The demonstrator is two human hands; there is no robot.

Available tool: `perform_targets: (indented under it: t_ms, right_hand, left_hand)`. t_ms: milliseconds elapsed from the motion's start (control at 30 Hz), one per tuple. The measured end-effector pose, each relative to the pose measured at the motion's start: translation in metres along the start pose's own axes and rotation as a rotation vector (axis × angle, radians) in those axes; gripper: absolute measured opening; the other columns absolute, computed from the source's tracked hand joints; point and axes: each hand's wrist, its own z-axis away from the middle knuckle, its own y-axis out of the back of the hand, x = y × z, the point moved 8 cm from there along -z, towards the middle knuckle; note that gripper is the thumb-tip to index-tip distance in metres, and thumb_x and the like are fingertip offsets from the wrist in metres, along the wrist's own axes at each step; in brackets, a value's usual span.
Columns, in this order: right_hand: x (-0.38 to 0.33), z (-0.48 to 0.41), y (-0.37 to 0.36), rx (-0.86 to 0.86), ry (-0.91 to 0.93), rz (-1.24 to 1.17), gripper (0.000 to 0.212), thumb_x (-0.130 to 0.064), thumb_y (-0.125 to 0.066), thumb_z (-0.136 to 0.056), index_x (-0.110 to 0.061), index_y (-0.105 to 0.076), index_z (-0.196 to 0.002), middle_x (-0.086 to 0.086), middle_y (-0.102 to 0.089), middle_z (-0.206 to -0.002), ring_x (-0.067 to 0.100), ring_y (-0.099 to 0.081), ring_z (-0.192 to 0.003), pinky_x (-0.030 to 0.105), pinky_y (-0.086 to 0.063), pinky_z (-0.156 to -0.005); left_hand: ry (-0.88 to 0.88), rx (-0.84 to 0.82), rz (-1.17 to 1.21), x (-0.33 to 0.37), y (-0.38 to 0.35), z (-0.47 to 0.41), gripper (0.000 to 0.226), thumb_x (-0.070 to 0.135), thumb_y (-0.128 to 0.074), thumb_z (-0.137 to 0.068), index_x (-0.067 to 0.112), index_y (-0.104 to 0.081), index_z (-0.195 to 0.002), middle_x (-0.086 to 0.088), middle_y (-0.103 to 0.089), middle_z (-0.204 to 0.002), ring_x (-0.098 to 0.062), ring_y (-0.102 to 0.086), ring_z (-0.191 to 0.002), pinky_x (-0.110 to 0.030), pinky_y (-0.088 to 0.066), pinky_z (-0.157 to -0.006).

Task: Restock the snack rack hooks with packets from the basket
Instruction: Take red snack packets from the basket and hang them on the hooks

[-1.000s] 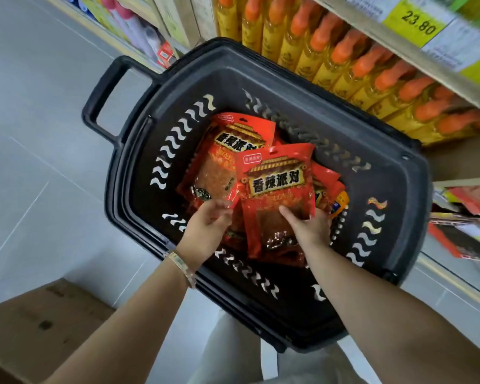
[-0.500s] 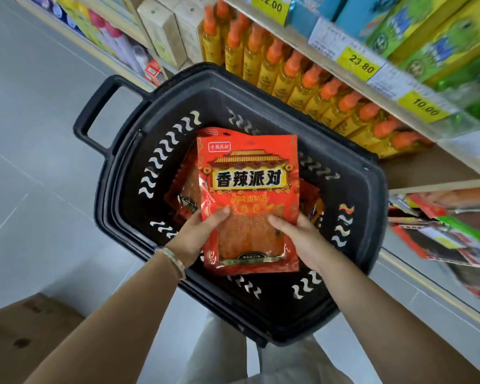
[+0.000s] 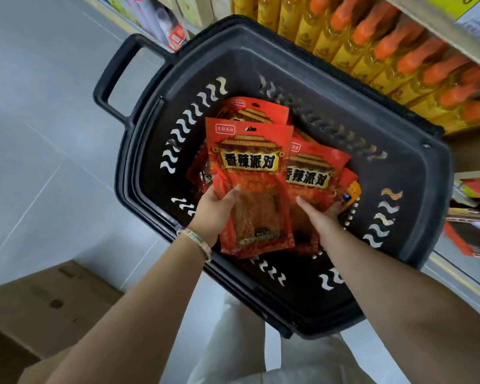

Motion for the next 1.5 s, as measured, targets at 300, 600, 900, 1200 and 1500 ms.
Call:
perform_targets:
  t_ms: [300, 600, 900, 1200, 1500]
  right_hand:
    - [-0.046, 0.040, 0.040, 0.074, 0.333, -0.002, 0.035, -0.039, -0.081, -0.069, -0.024, -0.058, -0.092, -0.007, -0.063, -0.092, 0.020, -0.062, -0.091, 0.029, -0.044, -0.075]
    - [-0.065, 0.167, 0.103, 0.110, 0.547, -0.030, 0.044, -0.055, -0.049, -0.090, -0.017, -0.064, -0.105, -0.003, -0.061, -0.095, 0.018, -0.056, -0.098, 0.028, -0.041, -0.080]
    - [-0.049, 0.285, 0.235, 0.416, 0.890, -0.194, 0.040, -0.039, -0.034, -0.098, -0.010, -0.055, -0.117, 0.002, -0.060, -0.096, 0.018, -0.051, -0.098, 0.028, -0.036, -0.085]
    - [0.068, 0.353, 0.461, 0.705, 0.884, -0.600, 0.031, -0.036, -0.043, -0.099, -0.013, -0.062, -0.105, -0.001, -0.060, -0.096, 0.015, -0.050, -0.096, 0.022, -0.031, -0.080]
    - [0.148, 0.427, 0.662, 0.993, 1.006, -0.416, 0.050, -0.046, -0.044, -0.094, 0.000, -0.057, -0.111, 0.008, -0.055, -0.105, 0.017, -0.050, -0.104, 0.029, -0.036, -0.088]
  left_hand:
    - [-0.010, 0.050, -0.022, 0.016, 0.007, 0.009, 0.004, 0.032, -0.061, -0.090, 0.030, -0.064, -0.092, 0.003, -0.073, -0.089, -0.016, -0.071, -0.080, -0.030, -0.056, -0.069]
    - [-0.048, -0.001, -0.126, 0.086, 0.000, 0.084, 0.076, 0.074, -0.039, -0.081, 0.020, -0.049, -0.132, -0.010, -0.061, -0.126, -0.030, -0.059, -0.114, -0.050, -0.045, -0.100]
    - [-0.509, -0.104, -0.348, 0.155, -0.081, 0.202, 0.033, 0.036, -0.047, -0.095, 0.017, -0.060, -0.119, 0.004, -0.065, -0.103, -0.011, -0.062, -0.095, -0.022, -0.042, -0.084]
    - [-0.811, -0.269, -0.292, 0.165, -0.247, 0.370, 0.036, 0.047, -0.043, -0.095, 0.018, -0.064, -0.099, -0.005, -0.063, -0.098, -0.016, -0.056, -0.082, -0.019, -0.036, -0.069]
    - [-1.144, -0.474, -0.202, 0.169, -0.391, 0.525, 0.018, 0.034, -0.057, -0.092, 0.021, -0.066, -0.101, 0.004, -0.069, -0.090, -0.020, -0.065, -0.092, -0.025, -0.050, -0.089]
